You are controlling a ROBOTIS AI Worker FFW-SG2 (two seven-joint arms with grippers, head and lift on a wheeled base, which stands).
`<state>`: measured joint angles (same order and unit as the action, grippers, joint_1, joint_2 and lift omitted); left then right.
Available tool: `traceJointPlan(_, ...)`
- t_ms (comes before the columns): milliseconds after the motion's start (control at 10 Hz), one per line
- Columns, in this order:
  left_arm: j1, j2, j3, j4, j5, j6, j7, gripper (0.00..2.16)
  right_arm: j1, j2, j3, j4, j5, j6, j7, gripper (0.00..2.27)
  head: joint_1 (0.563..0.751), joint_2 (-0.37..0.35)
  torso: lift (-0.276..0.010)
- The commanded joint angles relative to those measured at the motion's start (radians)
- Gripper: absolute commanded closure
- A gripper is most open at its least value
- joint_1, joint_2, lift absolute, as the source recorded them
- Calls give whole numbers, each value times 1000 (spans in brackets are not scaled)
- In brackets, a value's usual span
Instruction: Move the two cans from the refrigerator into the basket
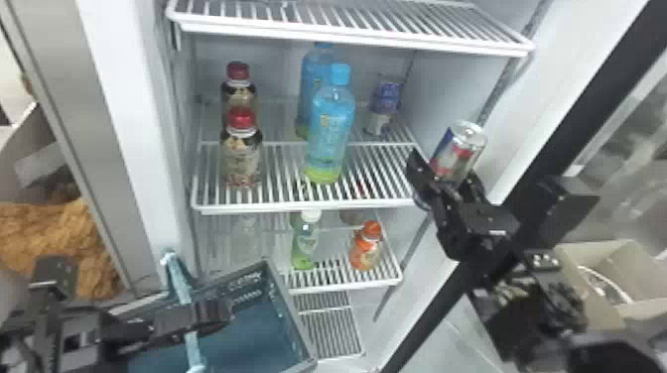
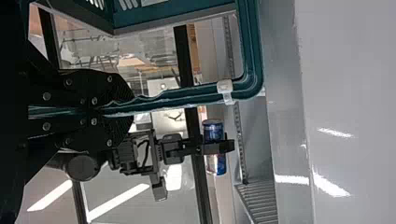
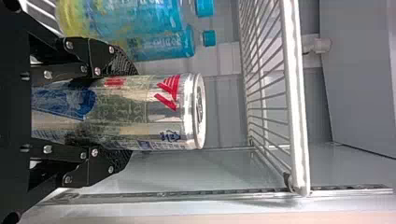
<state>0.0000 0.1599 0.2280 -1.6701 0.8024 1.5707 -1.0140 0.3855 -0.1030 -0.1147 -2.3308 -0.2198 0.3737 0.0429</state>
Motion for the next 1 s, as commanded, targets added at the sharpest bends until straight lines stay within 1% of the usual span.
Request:
traceJointPlan(0,0,1,-1,0,1,1,0,1190,81,-4,-7,-83,-14,34,0,1283,695,-235,-25)
traceJointPlan(200,0,1,-3,0,1,1,0,1191,176,-6,-23,-176,-35,70,2,1283,695,-236,-25)
traceJointPlan(400,-2,0,-3,0,1,1,0,1190,287,-14,-27,-272,-81,134,3,1283,695,-237,-25)
traceJointPlan(500,0,0,-3,0,1,1,0,1190,331,-17,-27,-316,-91,181,20,1283,695,-232,-25)
traceJointPlan(700,-2,0,-5,0,1,1,0,1191,380,-17,-19,-351,-97,267,75,1283,695,-213,-25)
traceJointPlan(900,-2,-2,-7,0,3,1,0,1190,388,-17,7,-341,-111,326,120,1283,695,-183,-25)
